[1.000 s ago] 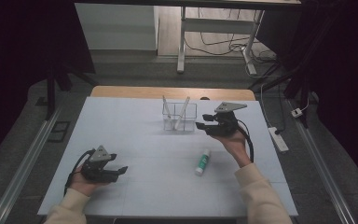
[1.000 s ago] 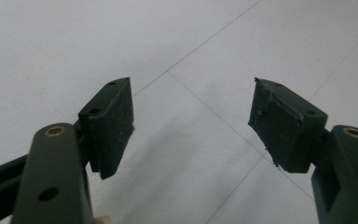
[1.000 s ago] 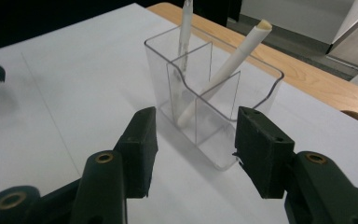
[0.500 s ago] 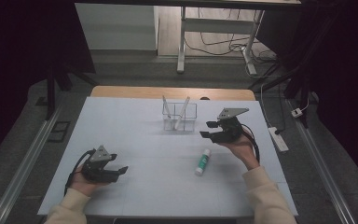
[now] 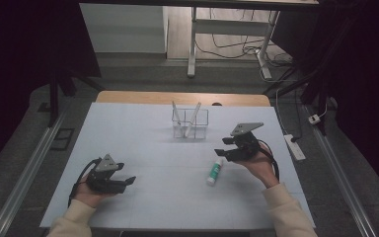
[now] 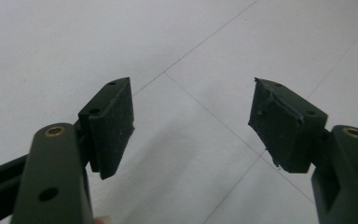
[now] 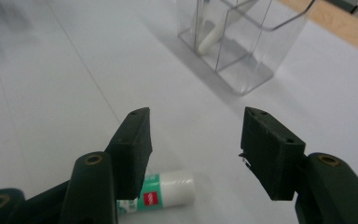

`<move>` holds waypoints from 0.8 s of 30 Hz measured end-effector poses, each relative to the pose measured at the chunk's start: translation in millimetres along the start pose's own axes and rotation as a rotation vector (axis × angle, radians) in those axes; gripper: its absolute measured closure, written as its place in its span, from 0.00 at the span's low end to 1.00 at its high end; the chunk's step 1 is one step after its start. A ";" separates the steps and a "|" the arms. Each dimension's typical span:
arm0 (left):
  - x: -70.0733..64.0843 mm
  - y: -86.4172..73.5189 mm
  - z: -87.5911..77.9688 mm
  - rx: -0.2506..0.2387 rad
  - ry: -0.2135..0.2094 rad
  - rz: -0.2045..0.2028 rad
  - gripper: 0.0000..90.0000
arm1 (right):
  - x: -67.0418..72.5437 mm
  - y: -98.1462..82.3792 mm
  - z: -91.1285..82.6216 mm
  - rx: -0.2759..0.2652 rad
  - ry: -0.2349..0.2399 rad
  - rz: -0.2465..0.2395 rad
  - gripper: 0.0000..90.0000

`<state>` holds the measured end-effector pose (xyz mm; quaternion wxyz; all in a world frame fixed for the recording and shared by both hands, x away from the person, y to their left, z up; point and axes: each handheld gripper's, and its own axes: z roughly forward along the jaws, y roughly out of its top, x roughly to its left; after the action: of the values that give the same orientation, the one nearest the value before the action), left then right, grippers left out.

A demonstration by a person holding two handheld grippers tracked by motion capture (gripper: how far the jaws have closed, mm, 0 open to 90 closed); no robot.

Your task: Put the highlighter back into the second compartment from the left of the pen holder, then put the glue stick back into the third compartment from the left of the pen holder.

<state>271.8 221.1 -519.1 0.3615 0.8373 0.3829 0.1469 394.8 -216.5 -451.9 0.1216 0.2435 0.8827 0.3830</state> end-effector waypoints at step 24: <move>0.1 0.6 -0.1 -0.007 -0.013 0.002 0.34 | 40.4 -22.2 12.7 0.142 -0.171 0.258 0.37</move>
<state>272.2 221.0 -518.6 0.3668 0.8373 0.3794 0.1433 358.0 -200.6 -478.0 0.1287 0.3944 0.8554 0.3102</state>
